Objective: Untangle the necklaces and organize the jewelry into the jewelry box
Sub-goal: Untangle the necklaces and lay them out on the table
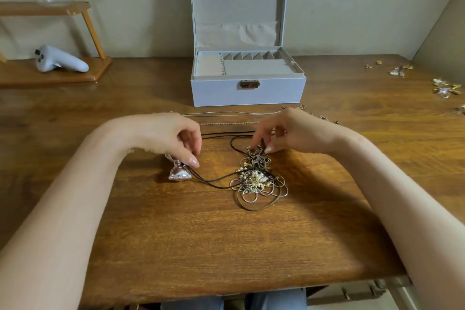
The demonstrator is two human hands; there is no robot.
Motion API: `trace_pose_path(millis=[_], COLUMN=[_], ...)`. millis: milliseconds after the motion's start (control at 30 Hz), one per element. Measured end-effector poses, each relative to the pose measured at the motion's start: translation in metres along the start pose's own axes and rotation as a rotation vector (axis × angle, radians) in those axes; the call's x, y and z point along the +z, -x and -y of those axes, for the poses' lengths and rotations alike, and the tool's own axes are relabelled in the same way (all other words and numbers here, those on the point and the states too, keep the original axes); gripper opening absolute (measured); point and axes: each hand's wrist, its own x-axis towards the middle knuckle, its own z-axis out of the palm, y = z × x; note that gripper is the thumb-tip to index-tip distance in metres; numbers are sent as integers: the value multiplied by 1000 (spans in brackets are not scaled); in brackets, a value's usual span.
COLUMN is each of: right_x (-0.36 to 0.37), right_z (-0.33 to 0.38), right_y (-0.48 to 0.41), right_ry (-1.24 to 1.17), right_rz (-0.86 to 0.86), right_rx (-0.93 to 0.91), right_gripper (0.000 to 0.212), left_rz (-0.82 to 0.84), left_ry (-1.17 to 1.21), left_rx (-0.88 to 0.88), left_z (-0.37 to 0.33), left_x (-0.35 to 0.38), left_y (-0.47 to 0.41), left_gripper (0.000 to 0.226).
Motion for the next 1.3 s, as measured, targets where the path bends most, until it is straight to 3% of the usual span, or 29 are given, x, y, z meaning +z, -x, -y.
trace_pose_path(millis=[300, 567, 767, 900, 1033, 1133, 1300], right_x=[-5, -9, -12, -6, -2, -2, -7], right_z=[2, 12, 11, 15, 24, 29, 23], right_y=[5, 12, 12, 7, 1, 3, 16], right_ry=[-76, -111, -274, -114, -15, 42, -107], right_rz=[241, 431, 211, 278, 317, 362, 356], right_rx=[83, 63, -12, 6, 94, 119, 61], right_gripper=[12, 10, 16, 19, 11, 8, 7], left_rz=[222, 273, 301, 313, 132, 93, 140], left_ry=[-18, 94, 200, 229, 154, 47, 23], left_rx=[34, 62, 119, 135, 237, 323, 351], left_z=[-15, -23, -29, -30, -35, -38, -41], left_x=[8, 12, 17, 19, 27, 35, 36], left_y=[6, 8, 7, 6, -3, -8, -7], left_gripper=[26, 18, 16, 15, 20, 22, 17])
